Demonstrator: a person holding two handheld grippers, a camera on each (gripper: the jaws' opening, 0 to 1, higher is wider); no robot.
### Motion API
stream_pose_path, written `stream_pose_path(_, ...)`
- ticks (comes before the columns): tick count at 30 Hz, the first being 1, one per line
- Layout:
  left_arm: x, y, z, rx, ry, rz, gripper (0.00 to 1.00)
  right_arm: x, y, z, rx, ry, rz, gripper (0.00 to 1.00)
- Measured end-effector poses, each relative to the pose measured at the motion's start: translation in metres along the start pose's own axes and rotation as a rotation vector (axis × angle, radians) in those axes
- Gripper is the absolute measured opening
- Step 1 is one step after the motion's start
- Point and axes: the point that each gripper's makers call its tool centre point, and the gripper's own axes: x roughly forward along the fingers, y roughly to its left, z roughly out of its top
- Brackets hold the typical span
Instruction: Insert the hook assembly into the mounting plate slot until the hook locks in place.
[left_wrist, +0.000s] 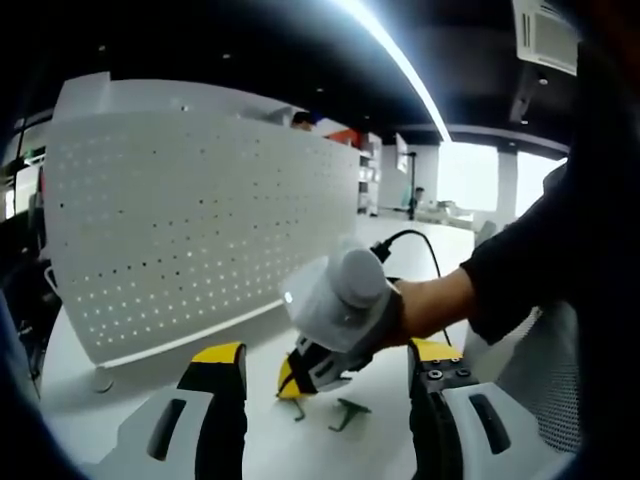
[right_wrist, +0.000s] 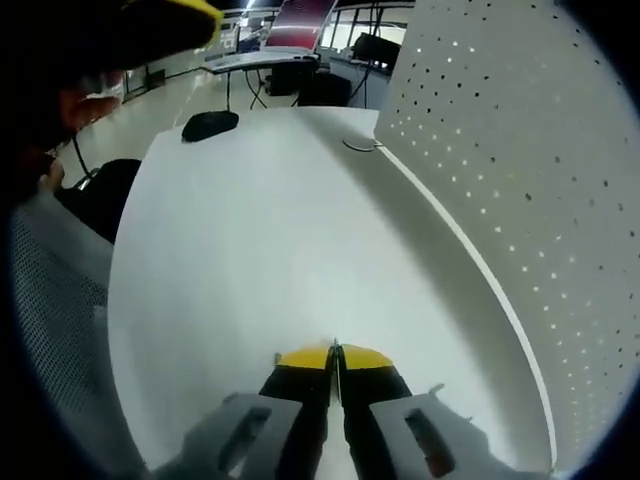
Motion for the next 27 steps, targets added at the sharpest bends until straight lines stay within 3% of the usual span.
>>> stream_pose_path(11, 0.001, -0.002, 0.0, 0.002, 0.003, -0.007, 0.66, -0.009, -0.004, 0.003, 0.043, -0.037, -0.01, 0.0)
stream_pose_path(19, 0.001, -0.003, -0.001, 0.004, 0.008, -0.008, 0.66, -0.024, -0.008, 0.012, 0.137, -0.112, -0.014, 0.0)
stream_pose_path(27, 0.002, -0.003, -0.003, 0.01, 0.018, -0.008, 0.66, -0.033, -0.01, 0.016, 0.167, -0.149, -0.022, 0.0)
